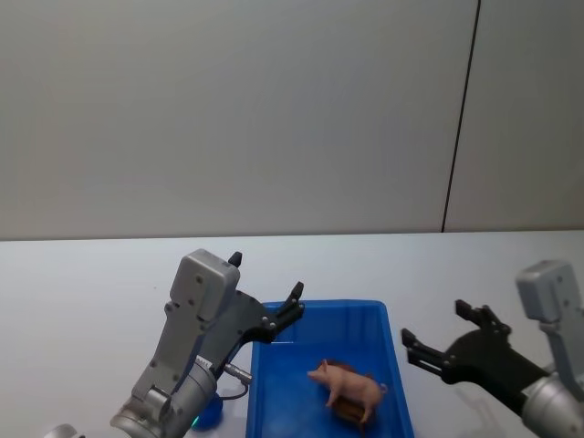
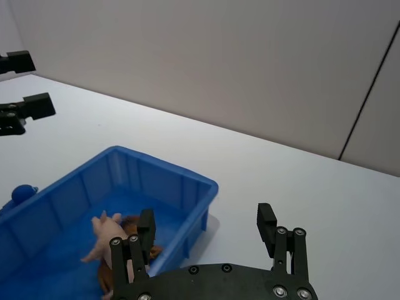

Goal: Pick up the two dolls from the table and place them into the box.

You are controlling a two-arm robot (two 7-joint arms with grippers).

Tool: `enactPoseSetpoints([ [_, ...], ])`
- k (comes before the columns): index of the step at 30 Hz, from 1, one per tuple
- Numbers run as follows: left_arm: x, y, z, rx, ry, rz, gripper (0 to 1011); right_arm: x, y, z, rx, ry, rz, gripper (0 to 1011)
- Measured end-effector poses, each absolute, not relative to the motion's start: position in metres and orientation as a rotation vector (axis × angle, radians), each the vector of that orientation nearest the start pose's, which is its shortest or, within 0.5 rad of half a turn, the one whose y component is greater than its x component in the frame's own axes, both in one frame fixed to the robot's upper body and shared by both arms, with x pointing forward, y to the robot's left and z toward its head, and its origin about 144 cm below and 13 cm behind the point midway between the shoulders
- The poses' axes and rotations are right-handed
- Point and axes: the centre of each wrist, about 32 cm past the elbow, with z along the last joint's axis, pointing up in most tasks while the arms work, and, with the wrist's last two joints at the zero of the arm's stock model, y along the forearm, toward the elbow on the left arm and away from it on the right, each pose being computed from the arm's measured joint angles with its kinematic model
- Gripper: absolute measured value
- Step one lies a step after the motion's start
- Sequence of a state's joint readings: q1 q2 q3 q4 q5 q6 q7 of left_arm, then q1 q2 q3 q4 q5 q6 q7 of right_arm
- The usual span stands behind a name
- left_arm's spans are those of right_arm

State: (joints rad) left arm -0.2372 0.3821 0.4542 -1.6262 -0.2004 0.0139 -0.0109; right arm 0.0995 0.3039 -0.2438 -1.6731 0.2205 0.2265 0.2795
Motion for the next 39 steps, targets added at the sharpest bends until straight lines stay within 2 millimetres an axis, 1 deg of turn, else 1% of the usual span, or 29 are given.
enactPoseSetpoints([
  [4,0.492,0.198,1.204,0.061,-0.268,1.124,1001,0.469,-0.242,1.192,-0.151,0.004,-1.064,1001],
  [9,0.492,0.199,1.204,0.061,-0.267,1.124,1000,0.464,-0.250,1.191,-0.152,0.001,-1.079,1001],
  [15,0.490,0.204,1.205,0.074,-0.274,1.132,1001,0.461,-0.256,1.191,-0.153,-0.001,-1.092,1001],
  [19,0.487,0.210,1.205,0.088,-0.279,1.150,1000,0.459,-0.259,1.190,-0.153,-0.002,-1.097,1001],
  [27,0.476,0.233,1.202,0.127,-0.271,1.200,1000,0.457,-0.262,1.190,-0.155,-0.002,-1.104,1001],
  [32,0.469,0.245,1.195,0.150,-0.247,1.223,1001,0.456,-0.263,1.190,-0.155,-0.004,-1.107,1001],
  [33,0.469,0.245,1.195,0.150,-0.247,1.223,1001,0.456,-0.263,1.190,-0.155,-0.004,-1.107,1001],
  [39,0.464,0.256,1.181,0.172,-0.207,1.236,1001,0.455,-0.264,1.190,-0.155,-0.004,-1.108,1001],
])
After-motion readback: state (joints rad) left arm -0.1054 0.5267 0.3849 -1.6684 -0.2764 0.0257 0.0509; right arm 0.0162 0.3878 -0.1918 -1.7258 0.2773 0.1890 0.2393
